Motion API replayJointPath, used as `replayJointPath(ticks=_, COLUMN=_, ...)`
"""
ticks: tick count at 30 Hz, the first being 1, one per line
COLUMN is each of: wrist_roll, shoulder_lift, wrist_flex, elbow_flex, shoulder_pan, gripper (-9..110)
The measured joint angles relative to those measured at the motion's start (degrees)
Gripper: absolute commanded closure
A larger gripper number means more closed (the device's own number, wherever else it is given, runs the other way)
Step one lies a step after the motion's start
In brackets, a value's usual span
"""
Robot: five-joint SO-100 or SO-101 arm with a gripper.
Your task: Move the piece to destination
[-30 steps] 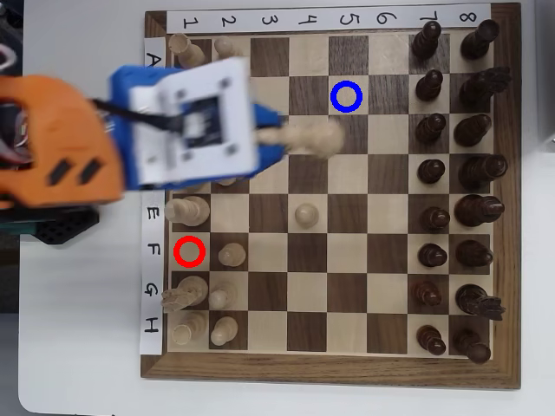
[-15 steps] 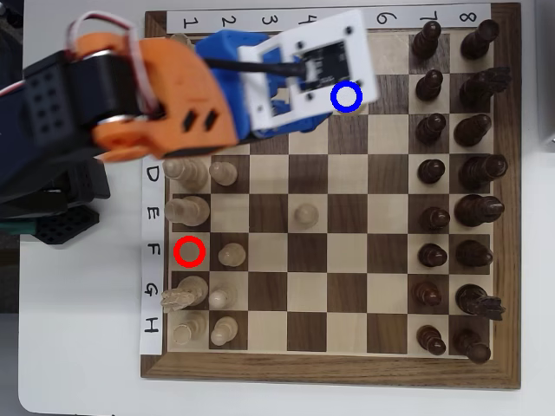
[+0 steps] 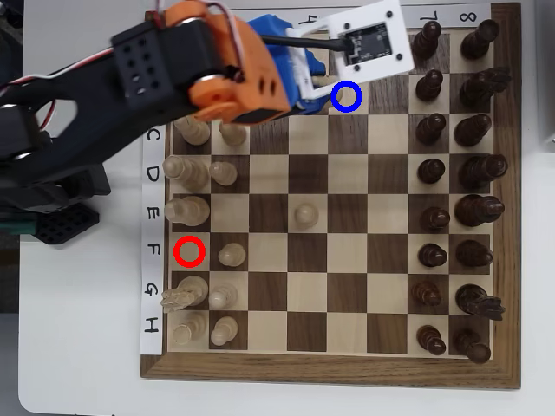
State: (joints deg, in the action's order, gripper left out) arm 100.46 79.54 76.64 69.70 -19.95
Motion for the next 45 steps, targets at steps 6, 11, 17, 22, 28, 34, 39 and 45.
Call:
replayJointPath(ticks=6, wrist_roll=0.0, shoulder_lift=-8.0, wrist_flex=3.7, elbow_flex=-7.6, shoulder_pan=0.0, gripper=101)
replayJointPath(ticks=11, wrist_roll=0.0, shoulder_lift=-13.1, wrist_flex=5.9, elbow_flex=-13.3, shoulder_pan=0.0, gripper=101)
replayJointPath(ticks=17, wrist_roll=0.0, shoulder_lift=-17.6, wrist_flex=8.1, elbow_flex=-20.0, shoulder_pan=-0.1, gripper=101)
replayJointPath(ticks=22, wrist_roll=0.0, shoulder_lift=-20.2, wrist_flex=9.2, elbow_flex=-25.5, shoulder_pan=-0.1, gripper=101)
replayJointPath(ticks=28, wrist_roll=0.0, shoulder_lift=-22.9, wrist_flex=10.6, elbow_flex=-30.1, shoulder_pan=-0.1, gripper=101)
replayJointPath(ticks=34, wrist_roll=0.0, shoulder_lift=-25.4, wrist_flex=11.9, elbow_flex=-33.2, shoulder_pan=-0.1, gripper=101)
replayJointPath(ticks=39, wrist_roll=0.0, shoulder_lift=-26.8, wrist_flex=12.2, elbow_flex=-34.2, shoulder_pan=-0.8, gripper=101)
replayJointPath(ticks=45, wrist_roll=0.0, shoulder_lift=-28.6, wrist_flex=12.2, elbow_flex=-34.5, shoulder_pan=-1.8, gripper=101)
